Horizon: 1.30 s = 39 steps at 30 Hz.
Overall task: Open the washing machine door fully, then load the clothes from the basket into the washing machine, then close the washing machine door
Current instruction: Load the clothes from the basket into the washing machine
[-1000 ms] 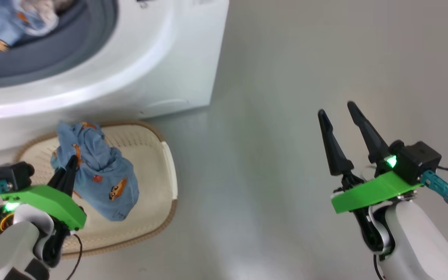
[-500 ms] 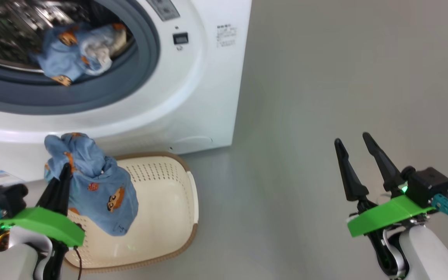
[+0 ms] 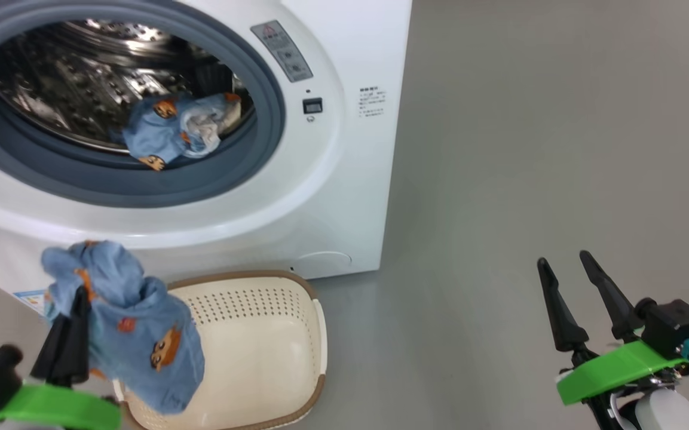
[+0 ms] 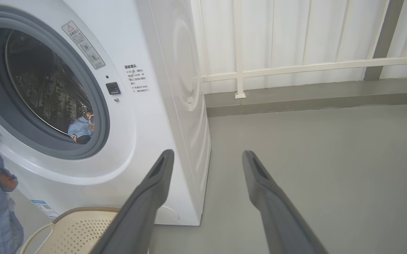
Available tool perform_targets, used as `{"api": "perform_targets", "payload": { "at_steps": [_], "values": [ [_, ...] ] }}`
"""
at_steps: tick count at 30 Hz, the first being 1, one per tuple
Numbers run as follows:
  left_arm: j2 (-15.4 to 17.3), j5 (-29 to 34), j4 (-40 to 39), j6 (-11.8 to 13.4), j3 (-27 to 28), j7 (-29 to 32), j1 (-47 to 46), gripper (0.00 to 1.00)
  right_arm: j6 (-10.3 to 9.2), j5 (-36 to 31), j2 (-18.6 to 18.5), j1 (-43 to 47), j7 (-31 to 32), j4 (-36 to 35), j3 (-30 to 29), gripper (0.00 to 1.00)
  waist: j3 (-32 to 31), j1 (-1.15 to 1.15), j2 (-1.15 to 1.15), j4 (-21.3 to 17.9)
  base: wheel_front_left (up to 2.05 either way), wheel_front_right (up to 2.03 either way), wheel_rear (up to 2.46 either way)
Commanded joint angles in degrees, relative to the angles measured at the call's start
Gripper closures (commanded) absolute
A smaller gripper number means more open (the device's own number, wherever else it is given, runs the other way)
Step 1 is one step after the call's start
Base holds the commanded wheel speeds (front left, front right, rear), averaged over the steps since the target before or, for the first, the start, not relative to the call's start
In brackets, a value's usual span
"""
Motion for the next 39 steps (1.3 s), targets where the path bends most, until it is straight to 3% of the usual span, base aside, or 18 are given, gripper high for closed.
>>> {"api": "perform_targets", "payload": {
  "at_steps": [1, 8, 20, 29, 39],
  "values": [
    [1.53, 0.97, -2.25, 0.03, 3.03, -0.74, 0.01, 1.0, 0.25, 1.07, -1.04, 0.48, -0.46, -1.52, 0.56, 0.0, -1.09, 0.0, 0.0, 0.83, 0.0, 0.0, 0.0],
    [-1.36, 4.74, -10.19, 0.03, 8.99, -0.74, 7.24, 1.0, 0.25, 1.13, -1.34, 2.03, -0.46, -1.99, -0.21, 0.0, -1.82, 0.0, 0.0, 0.97, 0.0, 0.0, 0.0],
    [-3.09, 5.0, -12.54, 0.03, 10.84, -0.74, 8.08, 1.0, 0.25, 0.8, -0.97, 1.78, -0.46, -2.71, -0.56, 0.0, 0.34, 0.0, 0.0, 0.23, 0.0, 0.0, 0.0],
    [-1.32, 3.26, -10.86, 0.03, 10.49, -0.74, -0.93, 1.0, 0.25, -0.02, 0.91, -1.13, -0.46, -3.32, -0.49, 0.0, 7.1, 0.0, 0.0, -1.27, 0.0, 0.0, 0.0],
    [3.42, 1.58, -2.78, 0.03, 9.0, -0.74, -20.64, 1.0, 0.25, -1.11, 3.49, -6.3, -0.46, -3.84, 0.06, 0.0, 16.04, 0.0, 0.0, -3.92, 0.0, 0.0, 0.0]
  ]
}}
